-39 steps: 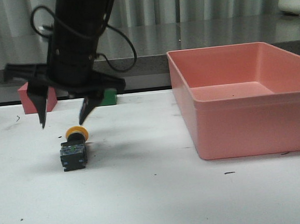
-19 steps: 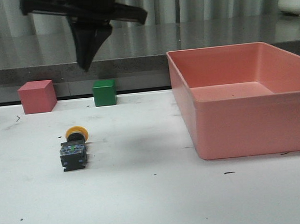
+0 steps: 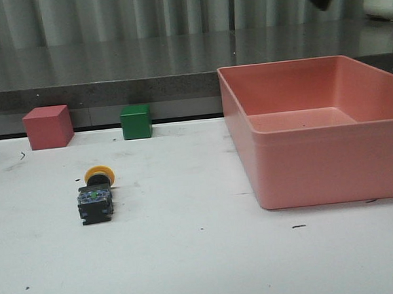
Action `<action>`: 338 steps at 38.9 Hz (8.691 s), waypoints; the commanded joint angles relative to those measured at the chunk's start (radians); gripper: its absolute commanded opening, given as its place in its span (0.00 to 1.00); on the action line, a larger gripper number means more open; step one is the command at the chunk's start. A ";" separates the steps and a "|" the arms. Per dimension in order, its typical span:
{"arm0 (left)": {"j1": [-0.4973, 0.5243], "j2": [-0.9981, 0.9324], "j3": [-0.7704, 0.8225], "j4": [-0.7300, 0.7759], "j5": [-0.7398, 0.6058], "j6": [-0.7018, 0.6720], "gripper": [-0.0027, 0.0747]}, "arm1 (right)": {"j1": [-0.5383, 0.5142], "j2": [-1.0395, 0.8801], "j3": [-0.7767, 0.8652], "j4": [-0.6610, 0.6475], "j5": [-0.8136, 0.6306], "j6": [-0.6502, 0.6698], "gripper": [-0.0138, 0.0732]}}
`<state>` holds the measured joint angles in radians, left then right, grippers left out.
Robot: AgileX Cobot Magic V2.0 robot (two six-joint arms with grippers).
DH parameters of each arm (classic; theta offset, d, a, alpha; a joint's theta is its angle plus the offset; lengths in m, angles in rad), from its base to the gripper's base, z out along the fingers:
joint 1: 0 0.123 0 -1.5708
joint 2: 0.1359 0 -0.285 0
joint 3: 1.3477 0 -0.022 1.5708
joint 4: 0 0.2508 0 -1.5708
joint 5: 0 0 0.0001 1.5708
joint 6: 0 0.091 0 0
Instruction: Place and stand button with both arms
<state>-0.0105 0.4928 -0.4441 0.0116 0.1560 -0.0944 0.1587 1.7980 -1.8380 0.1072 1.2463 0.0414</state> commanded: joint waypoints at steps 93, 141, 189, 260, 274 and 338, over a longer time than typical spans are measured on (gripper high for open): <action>-0.437 0.884 -0.677 -0.108 0.547 -0.019 0.93 | -0.107 -1.586 1.481 -0.082 -1.015 -0.067 0.09; -0.370 1.643 -1.288 -0.144 1.015 -0.161 0.73 | -0.107 -1.586 1.487 -0.082 -1.010 -0.067 0.09; -0.367 0.999 -0.628 0.031 0.145 -0.104 0.21 | -0.107 -1.586 1.487 -0.082 -1.011 -0.067 0.09; -0.316 1.459 -0.050 0.023 -1.524 0.082 0.21 | -0.107 -1.586 1.487 -0.082 -1.011 -0.067 0.09; -0.316 1.457 -0.050 0.023 -1.524 0.082 0.29 | -0.107 -1.586 1.487 -0.082 -1.011 -0.067 0.09; -0.338 0.065 -0.052 -0.018 0.019 0.071 0.01 | -0.107 -1.586 1.487 -0.082 -1.011 -0.067 0.09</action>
<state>-0.3410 0.6267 -0.4671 0.0331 0.1594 -0.0132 0.0498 0.2051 -0.3232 0.0351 0.3185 -0.0202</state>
